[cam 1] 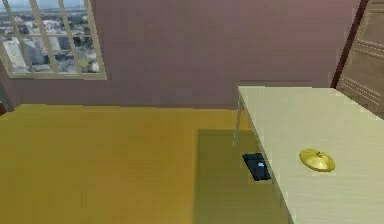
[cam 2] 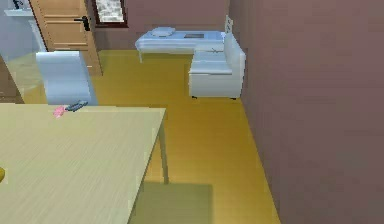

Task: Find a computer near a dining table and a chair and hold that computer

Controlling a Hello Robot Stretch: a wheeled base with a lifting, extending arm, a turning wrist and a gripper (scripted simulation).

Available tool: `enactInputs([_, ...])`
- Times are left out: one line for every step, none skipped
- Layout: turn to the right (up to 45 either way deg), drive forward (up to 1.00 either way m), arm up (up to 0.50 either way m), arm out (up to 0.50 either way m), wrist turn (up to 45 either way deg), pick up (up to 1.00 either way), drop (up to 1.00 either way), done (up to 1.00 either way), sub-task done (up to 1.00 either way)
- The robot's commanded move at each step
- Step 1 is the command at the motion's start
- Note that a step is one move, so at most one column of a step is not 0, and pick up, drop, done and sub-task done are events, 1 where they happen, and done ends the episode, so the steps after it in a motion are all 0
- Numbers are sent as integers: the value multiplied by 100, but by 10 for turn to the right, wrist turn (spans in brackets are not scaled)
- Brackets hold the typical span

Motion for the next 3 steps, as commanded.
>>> enactInputs([30,0,0,0,0,0,0,0,0])
enactInputs([0,70,0,0,0,0,0,0,0])
enactInputs([-450,0,0,0,0,0,0,0,0])
